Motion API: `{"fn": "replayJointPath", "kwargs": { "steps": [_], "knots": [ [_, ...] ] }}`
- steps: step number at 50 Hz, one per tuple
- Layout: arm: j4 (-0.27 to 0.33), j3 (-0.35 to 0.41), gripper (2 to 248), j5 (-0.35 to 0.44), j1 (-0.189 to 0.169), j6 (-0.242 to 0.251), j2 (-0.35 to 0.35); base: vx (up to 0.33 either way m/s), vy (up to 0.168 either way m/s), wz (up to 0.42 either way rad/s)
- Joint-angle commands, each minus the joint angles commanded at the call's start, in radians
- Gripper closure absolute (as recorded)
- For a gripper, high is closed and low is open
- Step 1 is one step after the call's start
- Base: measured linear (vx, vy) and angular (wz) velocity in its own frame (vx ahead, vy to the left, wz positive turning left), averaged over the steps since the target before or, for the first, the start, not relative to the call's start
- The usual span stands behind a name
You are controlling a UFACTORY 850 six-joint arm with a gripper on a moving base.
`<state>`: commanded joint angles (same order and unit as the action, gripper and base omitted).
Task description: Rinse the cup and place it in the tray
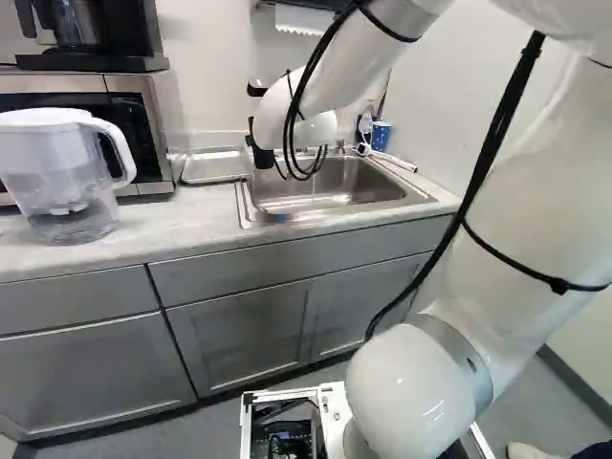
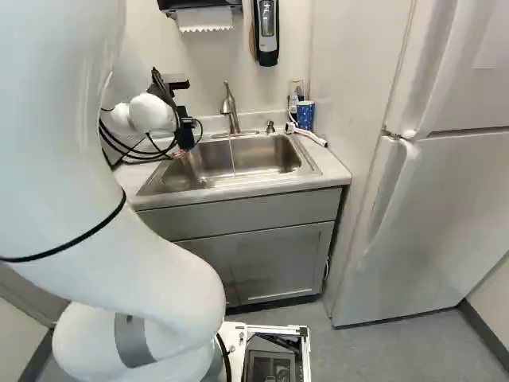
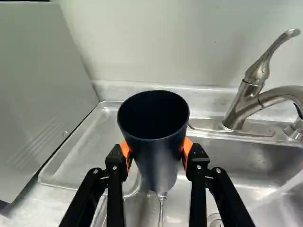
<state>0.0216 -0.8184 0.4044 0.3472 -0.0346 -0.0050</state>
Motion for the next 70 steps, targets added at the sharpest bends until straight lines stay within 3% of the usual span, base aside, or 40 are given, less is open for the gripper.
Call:
{"fn": "replayJointPath", "kwargs": {
  "steps": [35, 70],
  "knots": [
    [0.000, -0.161, 126, 0.000, 0.066, 0.000, -0.154, 0.000, 0.000, 0.000],
    [0.000, -0.233, 126, 0.009, 0.135, 0.000, -0.240, 0.000, 0.000, 0.000]
  ]
}}
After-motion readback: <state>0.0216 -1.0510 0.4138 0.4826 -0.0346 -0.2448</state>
